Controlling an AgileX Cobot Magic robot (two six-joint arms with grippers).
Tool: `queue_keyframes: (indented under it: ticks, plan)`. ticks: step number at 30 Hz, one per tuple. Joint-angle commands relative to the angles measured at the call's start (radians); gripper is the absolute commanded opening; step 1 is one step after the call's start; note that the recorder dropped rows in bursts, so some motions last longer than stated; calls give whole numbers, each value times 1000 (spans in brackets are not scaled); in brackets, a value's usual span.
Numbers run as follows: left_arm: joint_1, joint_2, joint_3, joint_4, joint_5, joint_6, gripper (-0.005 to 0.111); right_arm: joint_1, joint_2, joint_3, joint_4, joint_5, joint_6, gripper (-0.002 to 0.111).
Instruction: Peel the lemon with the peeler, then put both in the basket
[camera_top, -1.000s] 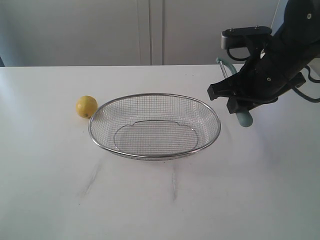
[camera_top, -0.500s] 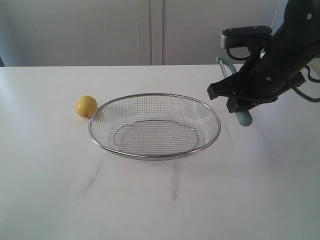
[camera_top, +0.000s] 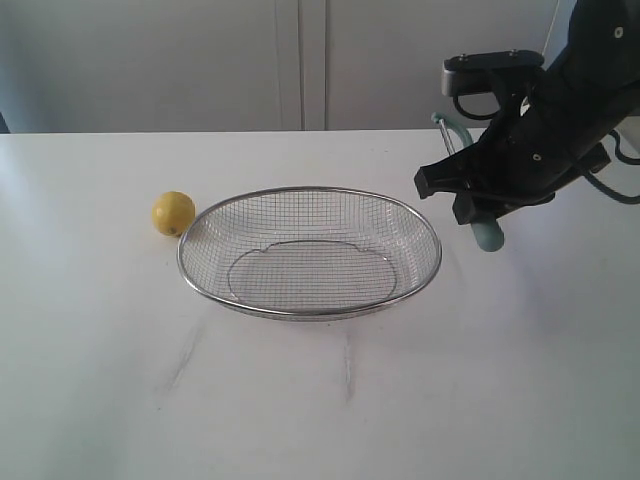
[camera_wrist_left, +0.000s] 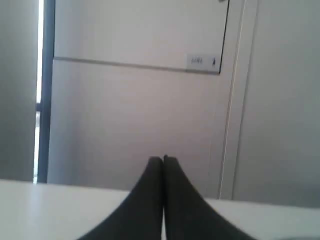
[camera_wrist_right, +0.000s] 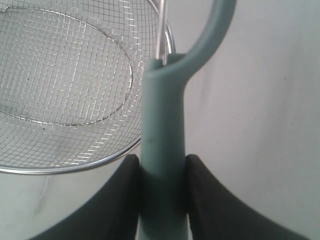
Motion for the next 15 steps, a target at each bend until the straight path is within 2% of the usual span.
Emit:
queue_keyframes:
  ticks: [1,5,11,15]
  plan:
    - [2,13,3,-4,-160,-16,0,0,-3,-10,1,-8,-10,0]
    - [2,88,3,-4,-151,-30,0,0,-3,-10,1,-8,-10,0]
    - [2,265,-86,24,14,-76,0,0,-3,-10,1,-8,-10,0]
    - [2,412,-139,79,64,-132,0,0,-3,-10,1,-8,-10,0]
